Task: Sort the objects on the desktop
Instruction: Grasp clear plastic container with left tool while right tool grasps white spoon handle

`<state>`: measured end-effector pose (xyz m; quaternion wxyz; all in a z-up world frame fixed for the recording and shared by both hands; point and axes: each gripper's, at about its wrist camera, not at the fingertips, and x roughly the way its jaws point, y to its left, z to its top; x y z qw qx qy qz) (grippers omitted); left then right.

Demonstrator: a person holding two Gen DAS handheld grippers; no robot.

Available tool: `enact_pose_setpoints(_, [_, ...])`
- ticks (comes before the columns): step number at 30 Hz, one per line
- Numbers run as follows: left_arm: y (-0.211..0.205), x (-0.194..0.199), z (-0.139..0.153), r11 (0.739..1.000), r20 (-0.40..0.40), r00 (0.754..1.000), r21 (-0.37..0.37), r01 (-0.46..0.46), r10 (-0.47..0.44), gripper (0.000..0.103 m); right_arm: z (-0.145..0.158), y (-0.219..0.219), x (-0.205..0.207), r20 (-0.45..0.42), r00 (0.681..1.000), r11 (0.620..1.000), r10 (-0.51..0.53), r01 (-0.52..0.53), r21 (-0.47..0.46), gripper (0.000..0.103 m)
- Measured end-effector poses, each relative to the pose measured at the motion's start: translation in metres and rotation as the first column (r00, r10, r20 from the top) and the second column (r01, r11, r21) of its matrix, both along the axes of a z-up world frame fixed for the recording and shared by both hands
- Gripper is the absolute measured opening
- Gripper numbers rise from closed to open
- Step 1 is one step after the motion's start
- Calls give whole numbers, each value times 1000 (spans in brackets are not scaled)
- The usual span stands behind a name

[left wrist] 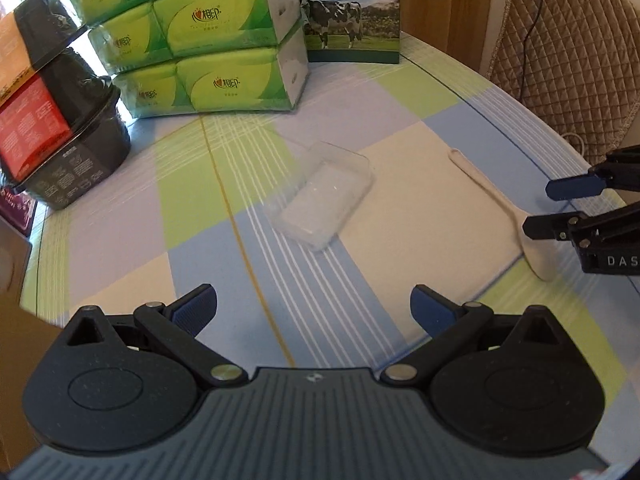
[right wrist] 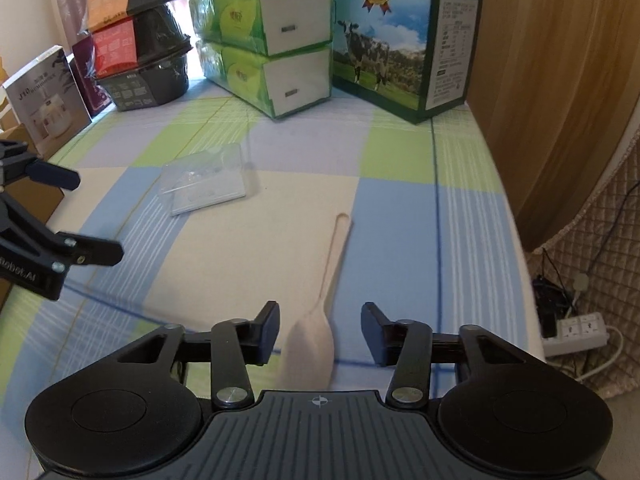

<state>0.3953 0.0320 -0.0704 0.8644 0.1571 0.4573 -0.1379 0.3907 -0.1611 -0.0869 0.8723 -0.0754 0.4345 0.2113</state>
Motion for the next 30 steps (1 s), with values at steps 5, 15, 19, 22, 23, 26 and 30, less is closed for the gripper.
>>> enact_pose_setpoints(5, [4,24,-11,1000,12,1000,-27,8,-8,101,-15,10,12,-18,1000,1000,-7,7,-21,31])
enact_pose_setpoints(15, [-1,62,-32,997,54,996,0,74,-73,101,-21,12,26,20,999,999,-40,40,-1,3])
enact_pose_setpoints(19, [-4,72,-39,995,62,993,1,103,-103,101,-21,18,38,30,999,999,-40,40,10,3])
enact_pose_setpoints(22, [-5,77,-45,994,63,992,7,109,-110,99,-21,24,50,35,999,999,-42,41,26,3])
enact_pose_setpoints(23, [-5,79,-46,993,60,992,1,114,-114,97,-21,26,53,37,998,999,-42,41,30,3])
enact_pose_setpoints(26, [-6,84,-47,991,63,990,-18,129,-128,93,-22,31,61,38,998,998,-39,38,41,3])
enact_pose_setpoints(30, [-10,89,-48,987,68,985,-30,159,-157,91,-23,34,66,44,999,998,-30,27,49,3])
